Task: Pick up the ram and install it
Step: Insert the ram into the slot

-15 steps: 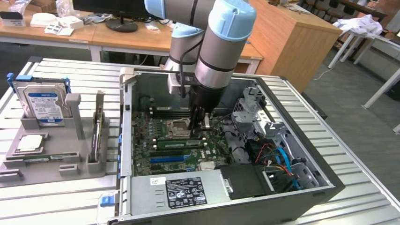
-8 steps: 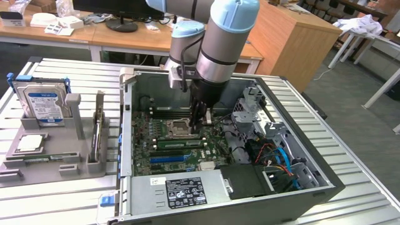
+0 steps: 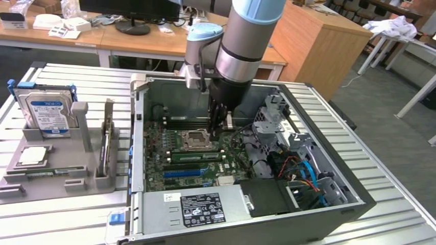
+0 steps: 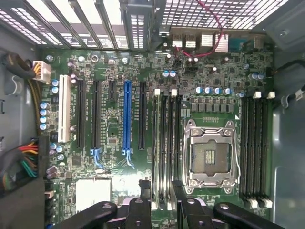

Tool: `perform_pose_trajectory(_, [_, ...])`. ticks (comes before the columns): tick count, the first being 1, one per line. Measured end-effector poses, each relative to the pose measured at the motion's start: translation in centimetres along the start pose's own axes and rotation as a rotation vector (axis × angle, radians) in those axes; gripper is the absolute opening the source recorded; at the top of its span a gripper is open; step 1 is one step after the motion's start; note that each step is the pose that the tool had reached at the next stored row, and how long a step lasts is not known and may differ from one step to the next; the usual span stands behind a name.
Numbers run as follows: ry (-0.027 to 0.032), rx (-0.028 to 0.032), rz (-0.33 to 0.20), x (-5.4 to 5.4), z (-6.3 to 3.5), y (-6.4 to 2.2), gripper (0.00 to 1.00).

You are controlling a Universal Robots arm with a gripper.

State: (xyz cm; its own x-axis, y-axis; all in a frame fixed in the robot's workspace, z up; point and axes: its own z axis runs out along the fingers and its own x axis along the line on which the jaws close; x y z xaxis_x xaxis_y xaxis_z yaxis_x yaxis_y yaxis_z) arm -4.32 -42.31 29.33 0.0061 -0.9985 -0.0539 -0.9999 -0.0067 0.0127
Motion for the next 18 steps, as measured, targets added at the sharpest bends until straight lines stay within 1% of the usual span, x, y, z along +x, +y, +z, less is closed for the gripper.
perform_pose_trajectory(4, [0.0, 0.0, 0.0, 0.0, -0.79, 0.01, 0.31])
perform_pose_trajectory(10, [0.0, 0.0, 0.0, -0.1, -2.28, 0.03, 0.31])
perform_pose_trajectory(18, [0.0, 0.0, 0.0, -0.2, -3.84, 0.05, 0.31])
